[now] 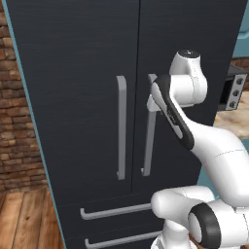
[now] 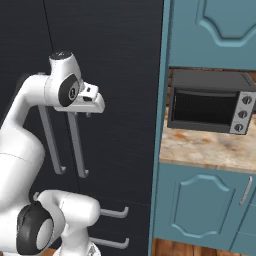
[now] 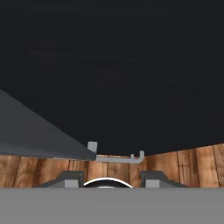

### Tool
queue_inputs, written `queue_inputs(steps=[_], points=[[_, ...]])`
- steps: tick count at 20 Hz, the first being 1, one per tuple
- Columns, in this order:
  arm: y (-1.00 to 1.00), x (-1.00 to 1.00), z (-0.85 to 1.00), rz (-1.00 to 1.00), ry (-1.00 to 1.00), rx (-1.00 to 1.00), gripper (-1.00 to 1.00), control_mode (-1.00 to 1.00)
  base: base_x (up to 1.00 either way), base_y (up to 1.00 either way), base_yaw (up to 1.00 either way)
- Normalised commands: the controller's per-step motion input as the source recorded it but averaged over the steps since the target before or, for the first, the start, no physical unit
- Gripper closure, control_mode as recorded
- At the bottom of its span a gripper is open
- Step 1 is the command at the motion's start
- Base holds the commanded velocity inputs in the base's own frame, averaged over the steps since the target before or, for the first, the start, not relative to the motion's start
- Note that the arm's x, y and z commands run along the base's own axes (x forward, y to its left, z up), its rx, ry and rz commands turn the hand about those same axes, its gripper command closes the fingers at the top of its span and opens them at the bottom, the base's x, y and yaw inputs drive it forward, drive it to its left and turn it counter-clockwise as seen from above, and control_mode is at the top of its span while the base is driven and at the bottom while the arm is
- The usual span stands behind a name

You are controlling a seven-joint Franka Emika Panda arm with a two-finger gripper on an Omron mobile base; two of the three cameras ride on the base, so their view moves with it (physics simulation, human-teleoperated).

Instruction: Take the lemon wedge from the fridge and place it on the plate with fish on the dining counter.

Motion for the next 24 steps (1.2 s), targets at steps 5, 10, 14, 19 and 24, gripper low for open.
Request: queue_inputs(steps=[5,10,14,19,24], points=[[-0.07,-0.24,0.00,-0.03,-0.04,0.04,-1.00,-1.00,0.00,0.00,0.00],[0.03,-0.13,0.00,0.00,-0.10,0.00,-1.00,-1.00,0.00,0.00,0.00],[0.00,-0.44,0.00,0.00,-0.26,0.00,-1.00,-1.00,0.00,0.00,0.00],[0.00,-0.09,0.00,0.00,-0.05,0.01,-1.00,-1.00,0.00,0.00,0.00],[0.35,-0.11,-0.04,0.00,-0.07,0.00,-1.00,-1.00,0.00,0.00,0.00]])
